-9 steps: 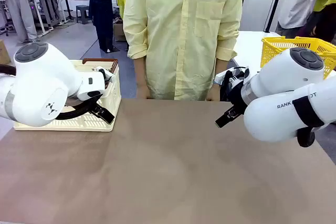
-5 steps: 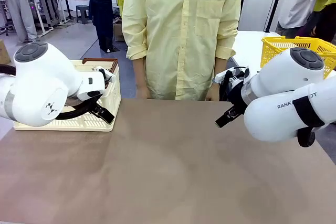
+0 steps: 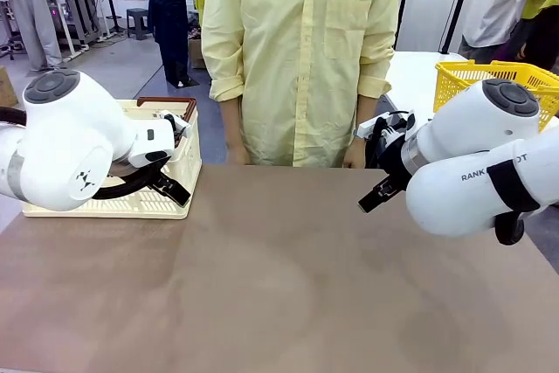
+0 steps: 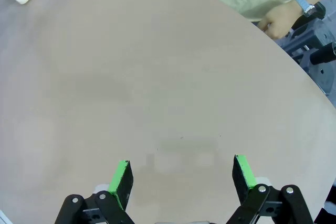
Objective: Place the drinks into the Shopping basket.
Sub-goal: Pick up one drink and place it into the Shopping basket.
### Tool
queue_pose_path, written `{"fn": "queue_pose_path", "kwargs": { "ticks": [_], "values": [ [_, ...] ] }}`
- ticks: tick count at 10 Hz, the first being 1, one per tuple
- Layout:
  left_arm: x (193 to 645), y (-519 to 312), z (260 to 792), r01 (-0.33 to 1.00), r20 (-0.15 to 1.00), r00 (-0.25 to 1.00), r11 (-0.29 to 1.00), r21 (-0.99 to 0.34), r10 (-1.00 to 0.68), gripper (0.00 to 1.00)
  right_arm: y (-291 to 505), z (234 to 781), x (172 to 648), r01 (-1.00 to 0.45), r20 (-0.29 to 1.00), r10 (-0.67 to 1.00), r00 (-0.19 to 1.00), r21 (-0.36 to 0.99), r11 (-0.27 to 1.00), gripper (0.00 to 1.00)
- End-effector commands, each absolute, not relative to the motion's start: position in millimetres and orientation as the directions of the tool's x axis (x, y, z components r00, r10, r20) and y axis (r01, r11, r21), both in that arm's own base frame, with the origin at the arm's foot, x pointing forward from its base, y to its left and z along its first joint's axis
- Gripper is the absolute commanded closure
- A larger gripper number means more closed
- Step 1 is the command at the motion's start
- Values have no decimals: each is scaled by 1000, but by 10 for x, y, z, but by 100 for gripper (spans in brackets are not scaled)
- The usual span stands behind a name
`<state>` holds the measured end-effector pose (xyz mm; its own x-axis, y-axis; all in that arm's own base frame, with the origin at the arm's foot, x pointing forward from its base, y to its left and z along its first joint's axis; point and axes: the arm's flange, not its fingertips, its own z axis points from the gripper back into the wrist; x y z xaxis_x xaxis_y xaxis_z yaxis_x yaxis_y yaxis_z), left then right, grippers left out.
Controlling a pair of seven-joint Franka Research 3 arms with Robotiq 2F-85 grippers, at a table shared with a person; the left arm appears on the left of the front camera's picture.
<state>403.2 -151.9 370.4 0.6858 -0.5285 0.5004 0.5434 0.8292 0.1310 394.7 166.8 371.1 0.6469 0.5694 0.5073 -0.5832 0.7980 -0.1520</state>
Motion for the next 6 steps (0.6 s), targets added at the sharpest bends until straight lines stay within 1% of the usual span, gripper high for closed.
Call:
{"fn": "queue_pose_path", "kwargs": {
  "ticks": [1, 6],
  "values": [
    [4032, -1518, 3705, 543, 501, 686, 829, 131, -528, 0, 1669, 3712, 3947, -583, 508, 569, 647, -151, 798, 0],
    [4032, -1518, 3705, 543, 501, 686, 829, 131, -528, 0, 1669, 3712, 3947, -583, 508, 569, 647, -151, 798, 0]
  ]
}}
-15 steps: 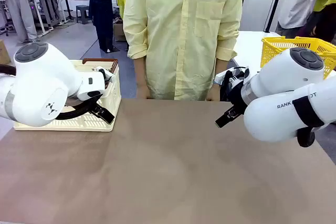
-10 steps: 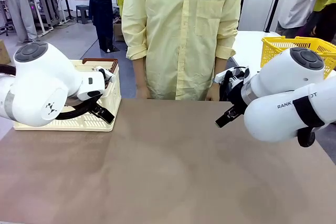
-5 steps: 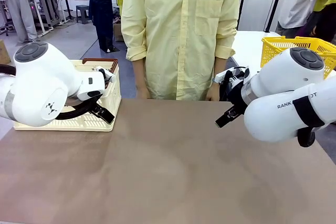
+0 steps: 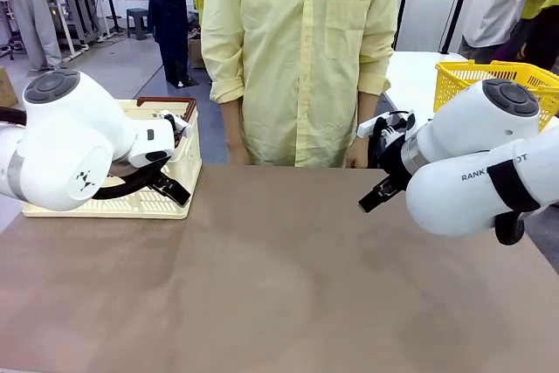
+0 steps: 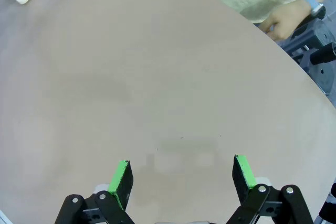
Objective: Place the drinks into the Shopping basket.
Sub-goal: Pick up one drink and place it into the Shopping basket.
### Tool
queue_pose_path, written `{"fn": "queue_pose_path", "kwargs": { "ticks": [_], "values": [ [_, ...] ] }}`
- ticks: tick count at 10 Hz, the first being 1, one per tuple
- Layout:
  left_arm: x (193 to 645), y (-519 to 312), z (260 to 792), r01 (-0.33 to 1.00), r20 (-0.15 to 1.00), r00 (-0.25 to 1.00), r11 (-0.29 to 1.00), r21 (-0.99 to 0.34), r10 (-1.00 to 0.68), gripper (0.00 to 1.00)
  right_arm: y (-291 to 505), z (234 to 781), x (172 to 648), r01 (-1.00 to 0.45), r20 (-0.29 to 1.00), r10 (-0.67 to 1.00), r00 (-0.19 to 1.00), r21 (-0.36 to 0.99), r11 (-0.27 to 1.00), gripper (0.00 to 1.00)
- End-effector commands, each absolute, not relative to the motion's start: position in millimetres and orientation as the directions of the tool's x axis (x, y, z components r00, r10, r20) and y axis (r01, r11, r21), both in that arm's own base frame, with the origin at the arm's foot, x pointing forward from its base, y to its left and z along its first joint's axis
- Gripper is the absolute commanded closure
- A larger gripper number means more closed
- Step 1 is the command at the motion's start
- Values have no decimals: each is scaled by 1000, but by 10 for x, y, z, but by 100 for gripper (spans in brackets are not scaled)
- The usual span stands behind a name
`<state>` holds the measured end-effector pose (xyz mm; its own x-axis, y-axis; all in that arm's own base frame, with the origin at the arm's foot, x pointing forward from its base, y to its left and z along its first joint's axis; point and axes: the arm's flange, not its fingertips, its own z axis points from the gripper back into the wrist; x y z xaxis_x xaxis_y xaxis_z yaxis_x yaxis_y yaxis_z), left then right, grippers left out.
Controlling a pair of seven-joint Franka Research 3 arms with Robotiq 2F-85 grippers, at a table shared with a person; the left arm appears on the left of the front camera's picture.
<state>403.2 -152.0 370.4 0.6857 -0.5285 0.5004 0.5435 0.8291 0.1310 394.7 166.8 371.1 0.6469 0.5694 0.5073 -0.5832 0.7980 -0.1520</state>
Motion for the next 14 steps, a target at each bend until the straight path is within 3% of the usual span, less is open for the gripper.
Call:
{"fn": "queue_pose_path", "kwargs": {
  "ticks": [1, 2, 3, 4, 5, 6, 7, 8, 10, 11, 13, 14],
  "values": [
    [4032, -1518, 3705, 543, 501, 686, 829, 131, -528, 0, 1669, 3712, 3947, -583, 508, 569, 647, -151, 798, 0],
    [4032, -1520, 3704, 543, 500, 686, 829, 131, -529, 0, 1668, 3711, 3947, -583, 507, 569, 647, -152, 798, 0],
    [4134, -1546, 3809, 563, 278, 799, 826, -31, -533, 0, 1594, 3738, 3971, -638, 377, 580, 722, 37, 769, 0],
    [4094, -1490, 3930, 590, 129, 807, 779, -211, -576, 0, 1487, 3772, 3873, -629, 260, 573, 777, 278, 726, 0],
    [4012, -1476, 4168, 338, -85, 916, 870, -359, -392, 0, 1352, 3948, 3795, -372, 73, 388, 919, 486, 791, 0],
    [3837, -1340, 4499, 370, -76, 865, 732, -573, -497, 0, 1030, 4273, 3653, -237, 36, 297, 954, 696, 678, 0],
    [3786, -1104, 4829, 310, -27, 881, 619, -722, -473, 0, 549, 4590, 3484, -283, 138, 329, 934, 850, 445, 0],
    [3765, -651, 5164, 244, 49, 910, 437, -866, -411, 0, 41, 4813, 3295, -262, 196, 218, 956, 904, 337, 0],
    [3524, 507, 5485, 185, 192, 981, 237, -954, 6, 0, -1093, 4879, 2968, -182, 200, -94, 975, 968, 171, 0],
    [3301, 1164, 5400, 171, 204, 951, 156, -973, 233, 0, -1640, 4709, 2812, -144, 163, -249, 955, 985, 90, 0],
    [2924, 1947, 5035, 111, 145, 871, 99, -989, 469, 0, -2322, 4340, 2425, -164, 100, -505, 857, 983, -84, 0],
    [2805, 2049, 4873, 27, 103, 821, 143, -989, 562, 0, -2430, 4260, 2351, -128, 88, -586, 806, 991, -28, 0]
  ]
}}
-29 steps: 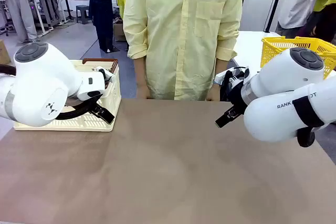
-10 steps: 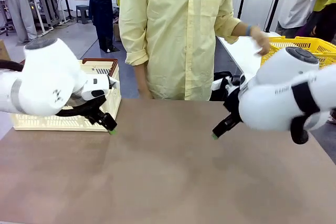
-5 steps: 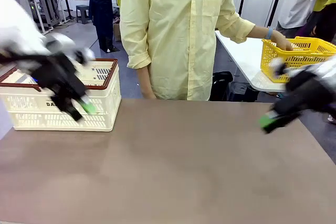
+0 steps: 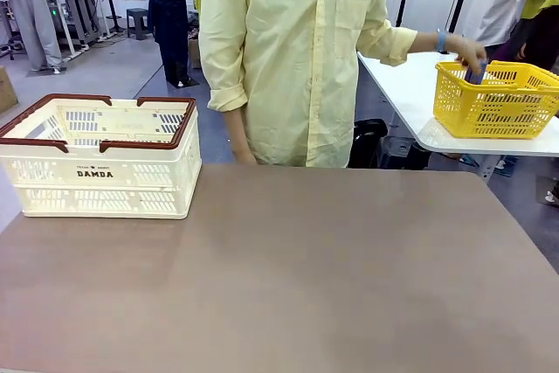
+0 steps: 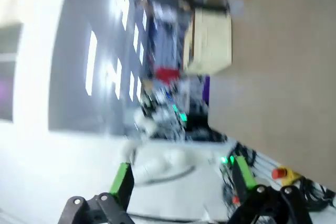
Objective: Place the drinks into the Shopping basket.
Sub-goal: Pick up one drink and place it into the Shopping basket.
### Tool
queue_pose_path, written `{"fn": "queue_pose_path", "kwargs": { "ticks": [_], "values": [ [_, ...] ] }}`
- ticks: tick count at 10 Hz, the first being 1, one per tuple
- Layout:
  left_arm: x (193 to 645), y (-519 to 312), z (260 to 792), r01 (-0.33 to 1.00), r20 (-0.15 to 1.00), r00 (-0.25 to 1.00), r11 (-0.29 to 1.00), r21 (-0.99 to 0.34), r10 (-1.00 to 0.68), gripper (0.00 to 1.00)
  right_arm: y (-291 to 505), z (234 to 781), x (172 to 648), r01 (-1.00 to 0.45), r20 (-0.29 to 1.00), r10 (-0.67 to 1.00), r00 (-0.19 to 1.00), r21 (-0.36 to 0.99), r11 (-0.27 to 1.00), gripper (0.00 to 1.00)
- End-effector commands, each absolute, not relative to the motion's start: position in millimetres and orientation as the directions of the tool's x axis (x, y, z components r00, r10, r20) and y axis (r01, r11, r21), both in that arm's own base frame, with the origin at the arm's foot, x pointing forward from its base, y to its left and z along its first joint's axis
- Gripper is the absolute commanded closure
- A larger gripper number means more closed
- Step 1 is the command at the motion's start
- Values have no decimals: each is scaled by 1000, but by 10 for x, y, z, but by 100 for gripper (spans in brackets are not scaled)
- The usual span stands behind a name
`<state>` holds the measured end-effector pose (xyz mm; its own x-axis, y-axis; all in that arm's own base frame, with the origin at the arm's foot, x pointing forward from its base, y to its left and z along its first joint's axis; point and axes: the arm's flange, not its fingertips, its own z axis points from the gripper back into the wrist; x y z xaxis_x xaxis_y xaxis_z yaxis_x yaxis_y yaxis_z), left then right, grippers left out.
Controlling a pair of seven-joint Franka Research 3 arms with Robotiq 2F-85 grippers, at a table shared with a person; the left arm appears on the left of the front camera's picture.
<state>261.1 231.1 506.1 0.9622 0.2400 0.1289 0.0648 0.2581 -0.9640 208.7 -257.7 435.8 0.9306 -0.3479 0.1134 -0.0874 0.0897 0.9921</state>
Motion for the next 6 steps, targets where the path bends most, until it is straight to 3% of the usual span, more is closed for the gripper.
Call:
{"fn": "queue_pose_path", "kwargs": {
  "ticks": [1, 6],
  "values": [
    [2753, 1950, 5371, 148, 175, 982, 299, -943, 65, 0, -2292, 4607, 2203, -148, 176, -188, 966, 976, 157, 0],
    [2753, 1950, 5371, 148, 175, 982, 299, -943, 65, 0, -2292, 4607, 2203, -148, 176, -188, 966, 976, 157, 0]
  ]
}}
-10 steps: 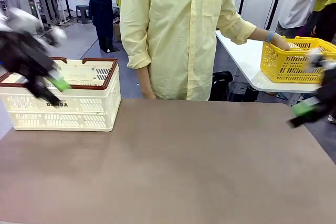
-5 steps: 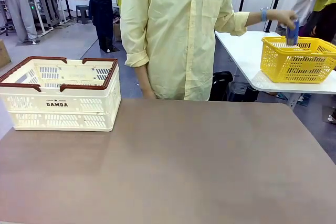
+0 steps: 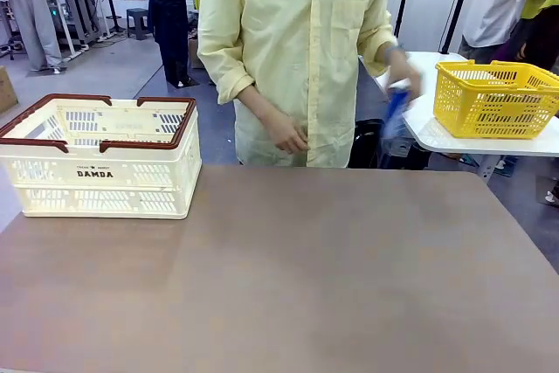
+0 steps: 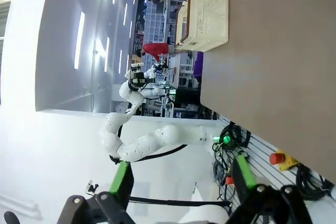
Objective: Place the drinks into the Shopping basket.
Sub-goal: Pick up one drink and place it into the Shopping basket.
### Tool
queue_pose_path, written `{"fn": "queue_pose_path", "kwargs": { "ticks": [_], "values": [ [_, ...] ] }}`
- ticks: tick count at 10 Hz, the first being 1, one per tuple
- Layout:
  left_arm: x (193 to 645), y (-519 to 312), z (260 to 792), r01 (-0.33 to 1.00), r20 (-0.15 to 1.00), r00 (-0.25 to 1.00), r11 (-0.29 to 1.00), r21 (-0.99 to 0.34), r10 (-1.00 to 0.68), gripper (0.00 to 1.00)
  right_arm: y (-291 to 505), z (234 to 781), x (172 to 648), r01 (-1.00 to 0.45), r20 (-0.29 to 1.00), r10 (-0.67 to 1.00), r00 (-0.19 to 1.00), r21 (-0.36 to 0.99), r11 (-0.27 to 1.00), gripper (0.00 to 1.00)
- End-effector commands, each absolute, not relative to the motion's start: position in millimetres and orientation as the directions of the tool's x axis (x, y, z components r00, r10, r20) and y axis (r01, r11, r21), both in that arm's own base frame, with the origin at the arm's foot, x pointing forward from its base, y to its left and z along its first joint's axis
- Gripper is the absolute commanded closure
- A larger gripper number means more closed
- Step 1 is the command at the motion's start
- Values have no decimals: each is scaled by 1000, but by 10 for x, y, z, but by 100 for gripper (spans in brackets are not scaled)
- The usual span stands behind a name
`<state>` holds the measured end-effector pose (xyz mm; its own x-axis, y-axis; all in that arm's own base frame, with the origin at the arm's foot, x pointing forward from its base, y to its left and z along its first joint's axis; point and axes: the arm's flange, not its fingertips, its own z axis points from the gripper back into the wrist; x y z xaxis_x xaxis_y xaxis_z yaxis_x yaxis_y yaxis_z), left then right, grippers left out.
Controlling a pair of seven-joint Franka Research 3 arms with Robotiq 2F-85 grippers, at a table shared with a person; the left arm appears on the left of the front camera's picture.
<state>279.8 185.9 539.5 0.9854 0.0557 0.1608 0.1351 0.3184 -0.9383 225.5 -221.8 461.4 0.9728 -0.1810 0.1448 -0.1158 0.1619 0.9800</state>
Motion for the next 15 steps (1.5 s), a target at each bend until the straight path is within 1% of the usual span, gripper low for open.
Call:
{"fn": "queue_pose_path", "kwargs": {
  "ticks": [1, 15],
  "values": [
    [2753, 1950, 5371, 148, 175, 982, 299, -943, 65, 0, -2292, 4607, 2203, -148, 176, -188, 966, 976, 157, 0],
    [2753, 1950, 5371, 148, 175, 982, 299, -943, 65, 0, -2292, 4607, 2203, -148, 176, -188, 966, 976, 157, 0]
  ]
}}
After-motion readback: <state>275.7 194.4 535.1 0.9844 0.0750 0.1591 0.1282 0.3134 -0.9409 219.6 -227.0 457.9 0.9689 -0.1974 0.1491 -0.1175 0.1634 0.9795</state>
